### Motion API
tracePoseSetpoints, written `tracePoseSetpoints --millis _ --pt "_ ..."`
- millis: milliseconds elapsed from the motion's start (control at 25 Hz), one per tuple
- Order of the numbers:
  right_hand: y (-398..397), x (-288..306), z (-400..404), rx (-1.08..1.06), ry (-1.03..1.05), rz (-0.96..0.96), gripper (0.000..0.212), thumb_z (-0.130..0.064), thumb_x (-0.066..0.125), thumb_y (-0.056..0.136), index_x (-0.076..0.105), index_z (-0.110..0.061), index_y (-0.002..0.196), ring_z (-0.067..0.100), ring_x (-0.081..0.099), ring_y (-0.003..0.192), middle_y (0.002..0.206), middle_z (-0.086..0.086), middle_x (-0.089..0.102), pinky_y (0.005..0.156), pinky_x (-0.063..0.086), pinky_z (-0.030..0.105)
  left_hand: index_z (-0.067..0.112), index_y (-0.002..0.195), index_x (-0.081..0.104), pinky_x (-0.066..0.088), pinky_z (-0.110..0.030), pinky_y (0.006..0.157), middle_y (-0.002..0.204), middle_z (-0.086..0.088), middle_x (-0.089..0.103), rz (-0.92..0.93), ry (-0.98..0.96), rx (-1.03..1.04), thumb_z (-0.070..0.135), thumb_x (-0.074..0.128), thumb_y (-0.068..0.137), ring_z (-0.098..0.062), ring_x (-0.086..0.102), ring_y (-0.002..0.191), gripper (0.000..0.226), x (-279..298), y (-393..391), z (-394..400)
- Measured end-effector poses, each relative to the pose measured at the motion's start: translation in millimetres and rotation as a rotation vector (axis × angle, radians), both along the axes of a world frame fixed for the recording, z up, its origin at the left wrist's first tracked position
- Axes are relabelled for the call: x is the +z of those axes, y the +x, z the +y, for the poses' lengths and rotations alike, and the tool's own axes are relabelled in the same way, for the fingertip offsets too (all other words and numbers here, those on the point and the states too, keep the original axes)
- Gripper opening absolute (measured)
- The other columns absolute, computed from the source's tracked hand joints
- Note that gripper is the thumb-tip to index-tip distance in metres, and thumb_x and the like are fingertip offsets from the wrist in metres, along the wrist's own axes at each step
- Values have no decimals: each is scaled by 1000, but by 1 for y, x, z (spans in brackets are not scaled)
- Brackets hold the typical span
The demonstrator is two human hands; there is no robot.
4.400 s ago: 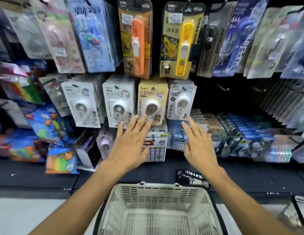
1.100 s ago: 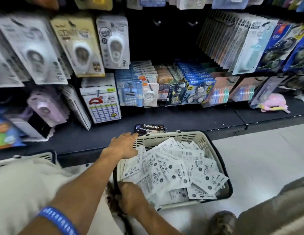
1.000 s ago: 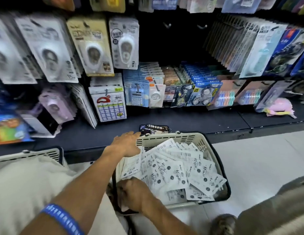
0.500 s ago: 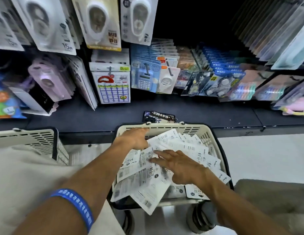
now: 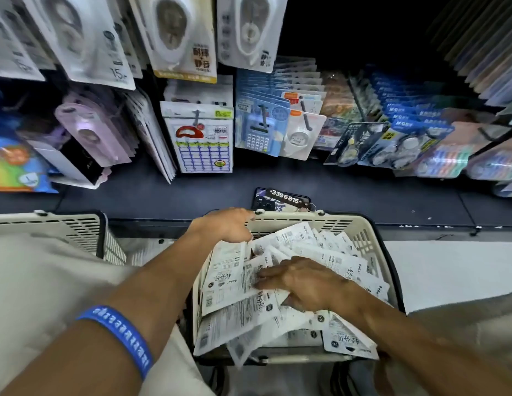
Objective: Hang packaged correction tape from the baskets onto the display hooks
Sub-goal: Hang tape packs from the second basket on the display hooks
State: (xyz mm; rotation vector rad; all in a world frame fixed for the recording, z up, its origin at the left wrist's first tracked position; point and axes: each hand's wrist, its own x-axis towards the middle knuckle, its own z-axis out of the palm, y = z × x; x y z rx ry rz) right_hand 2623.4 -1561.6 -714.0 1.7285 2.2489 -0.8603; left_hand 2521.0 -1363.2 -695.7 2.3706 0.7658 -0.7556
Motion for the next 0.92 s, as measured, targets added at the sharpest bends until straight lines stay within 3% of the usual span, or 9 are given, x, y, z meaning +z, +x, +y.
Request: tracePoseSetpoints --millis 160,280,320,400,480,640,720,840,920 --pt "-1 29 16 -208 72 86 22 -31 61 98 72 -27 116 18 66 107 116 -7 74 95 49 30 30 142 53 41 -38 110 152 0 48 -76 -26 27 45 57 97 -22 48 135 48 23 0 -8" --pt "26 66 29 -284 170 -121 15 -33 58 98 69 -24 94 22 64 93 92 -3 72 75 45 31 36 110 73 50 -36 98 121 12 69 -247 -336 157 84 53 75 -10 64 108 63 47 -4 -22" --pt "38 80 30 -333 191 -133 16 -33 60 97 67 -24 86 19 63 83 82 -6 68 69 41 31 36 104 73 53 -32 91 110 13 73 -267 -447 150 87 57 68 -7 67 99 65 54 -5 -29" --pt "62 110 25 -443 247 -1 21 -31 69 92 64 -23 73 5 55 61 61 -13 58 59 39 28 28 96 72 57 -31 78 94 6 76 -311 -580 99 64 78 72 -9 70 85 45 58 -6 -40" --pt "72 133 17 -517 345 159 29 -29 76 88 61 -22 65 1 50 52 55 -15 54 51 35 18 22 95 72 57 -26 76 89 6 77 -395 -604 125 31 90 73 -13 73 85 30 57 -6 -49" --pt "73 137 18 -646 399 359 15 -28 79 86 72 -17 79 0 55 58 66 -1 68 57 46 27 18 101 73 58 -40 94 104 -3 79 -543 -606 311 20 93 59 -23 73 102 47 63 -5 -55" --pt "81 131 16 -804 388 689 11 -20 82 83 74 -20 91 8 65 66 75 7 75 62 51 26 16 99 75 59 -43 93 102 -4 79 -555 -639 350 21 92 54 -26 75 100 49 65 -7 -49" --pt "103 115 2 -1079 441 1028 48 -30 83 75 65 -29 119 12 70 92 105 4 76 80 53 21 16 97 75 60 -42 91 100 -5 80 -582 -697 438 15 91 56 -26 76 97 43 60 -9 -42" --pt "102 90 -6 -1231 256 1083 71 -35 83 69 53 -32 133 15 65 111 124 0 68 91 50 29 13 100 76 59 -44 93 101 -9 80 -583 -727 525 12 89 57 -30 75 99 45 55 -12 -40"
